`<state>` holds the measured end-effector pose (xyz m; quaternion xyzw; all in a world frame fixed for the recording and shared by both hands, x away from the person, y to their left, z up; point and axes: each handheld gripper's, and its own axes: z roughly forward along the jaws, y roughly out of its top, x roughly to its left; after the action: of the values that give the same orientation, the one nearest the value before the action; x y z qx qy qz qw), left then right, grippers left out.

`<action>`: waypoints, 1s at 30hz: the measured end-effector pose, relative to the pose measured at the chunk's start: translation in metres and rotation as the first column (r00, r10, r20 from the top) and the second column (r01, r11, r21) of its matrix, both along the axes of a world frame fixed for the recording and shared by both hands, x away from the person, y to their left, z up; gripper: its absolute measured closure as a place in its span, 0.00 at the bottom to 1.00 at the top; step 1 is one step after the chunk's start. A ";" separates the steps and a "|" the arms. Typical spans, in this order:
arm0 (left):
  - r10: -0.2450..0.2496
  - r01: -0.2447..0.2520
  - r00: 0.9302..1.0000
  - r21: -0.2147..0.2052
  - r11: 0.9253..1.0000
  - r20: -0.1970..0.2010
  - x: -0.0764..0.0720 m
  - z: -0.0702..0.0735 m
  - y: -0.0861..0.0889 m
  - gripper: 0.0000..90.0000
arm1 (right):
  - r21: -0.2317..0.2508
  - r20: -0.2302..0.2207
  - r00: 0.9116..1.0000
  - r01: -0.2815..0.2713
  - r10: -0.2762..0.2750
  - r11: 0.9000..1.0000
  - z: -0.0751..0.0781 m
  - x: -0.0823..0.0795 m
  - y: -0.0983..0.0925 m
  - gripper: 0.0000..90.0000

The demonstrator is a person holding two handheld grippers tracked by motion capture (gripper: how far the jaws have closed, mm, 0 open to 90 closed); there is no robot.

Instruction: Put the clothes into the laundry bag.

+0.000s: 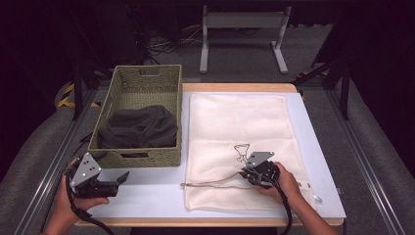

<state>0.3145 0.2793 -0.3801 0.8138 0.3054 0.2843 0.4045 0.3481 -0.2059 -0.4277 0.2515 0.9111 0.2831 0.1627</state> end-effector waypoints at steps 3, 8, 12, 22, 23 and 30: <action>-0.028 0.027 1.000 -0.008 1.000 -0.013 0.018 0.015 -0.008 0.04 | 0.026 0.018 1.000 -0.002 0.001 1.000 0.004 0.001 0.003 0.95; -0.055 0.059 0.997 0.083 0.995 -0.049 0.057 0.028 -0.032 0.03 | 0.062 0.066 0.998 -0.007 0.003 0.998 0.013 0.001 0.004 0.95; -0.079 0.089 0.992 0.095 0.992 -0.097 0.080 0.036 -0.044 0.00 | 0.074 0.078 0.997 -0.017 0.011 0.997 0.015 0.001 0.005 0.94; -0.078 0.158 0.956 0.274 0.948 -0.281 0.136 0.033 -0.069 0.01 | 0.113 0.075 0.997 -0.012 0.004 0.994 0.012 0.000 0.002 0.94; -0.084 0.168 0.955 0.287 0.943 -0.283 0.139 0.031 -0.071 0.01 | 0.109 0.076 0.997 -0.012 0.004 0.994 0.011 0.000 0.002 0.94; -0.124 0.255 0.891 0.255 0.933 -0.436 0.163 0.014 -0.073 0.00 | 0.105 0.068 0.998 -0.012 0.005 0.994 0.008 0.000 0.002 0.93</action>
<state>0.4774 0.2059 -0.3665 0.9340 0.2543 0.1083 0.2262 0.3476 -0.2040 -0.4197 0.2461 0.8900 0.3396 0.1787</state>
